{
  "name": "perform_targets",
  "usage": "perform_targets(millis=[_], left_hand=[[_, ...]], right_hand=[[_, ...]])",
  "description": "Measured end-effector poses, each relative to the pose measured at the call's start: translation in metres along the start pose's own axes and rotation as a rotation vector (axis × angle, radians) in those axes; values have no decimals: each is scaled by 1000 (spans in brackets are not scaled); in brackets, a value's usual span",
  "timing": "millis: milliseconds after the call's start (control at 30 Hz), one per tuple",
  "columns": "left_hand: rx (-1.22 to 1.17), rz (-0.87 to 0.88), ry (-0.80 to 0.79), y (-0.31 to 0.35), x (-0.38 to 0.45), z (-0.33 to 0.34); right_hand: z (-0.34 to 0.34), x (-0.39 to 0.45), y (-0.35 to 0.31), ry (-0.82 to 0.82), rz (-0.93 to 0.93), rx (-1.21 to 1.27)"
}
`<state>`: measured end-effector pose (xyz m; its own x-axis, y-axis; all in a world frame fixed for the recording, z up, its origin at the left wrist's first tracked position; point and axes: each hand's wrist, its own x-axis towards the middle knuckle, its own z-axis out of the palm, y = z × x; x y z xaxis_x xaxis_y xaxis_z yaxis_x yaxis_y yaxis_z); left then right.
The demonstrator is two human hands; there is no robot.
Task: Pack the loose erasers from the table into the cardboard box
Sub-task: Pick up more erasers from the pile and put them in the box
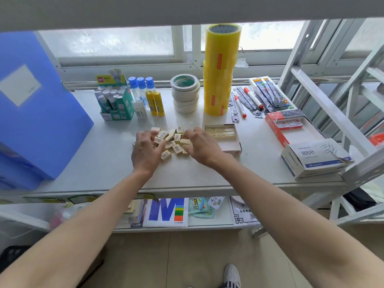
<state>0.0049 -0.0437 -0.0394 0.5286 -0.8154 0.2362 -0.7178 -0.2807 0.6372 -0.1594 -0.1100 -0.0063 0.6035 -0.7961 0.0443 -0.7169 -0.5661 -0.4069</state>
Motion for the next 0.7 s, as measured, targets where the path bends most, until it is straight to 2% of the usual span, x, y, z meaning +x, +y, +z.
perform_targets(millis=[67, 200, 433, 700], left_hand=[[186, -28, -34, -25, -5, -14], [369, -31, -115, -47, -14, -25], [393, 4, -226, -30, -12, -17], [421, 79, -212, -32, -10, -13]], right_hand=[[14, -2, -11, -91, 41, -60], [26, -1, -21, -54, 141, -120], [35, 6, -29, -115, 145, -53], [36, 9, -29, -124, 156, -7]])
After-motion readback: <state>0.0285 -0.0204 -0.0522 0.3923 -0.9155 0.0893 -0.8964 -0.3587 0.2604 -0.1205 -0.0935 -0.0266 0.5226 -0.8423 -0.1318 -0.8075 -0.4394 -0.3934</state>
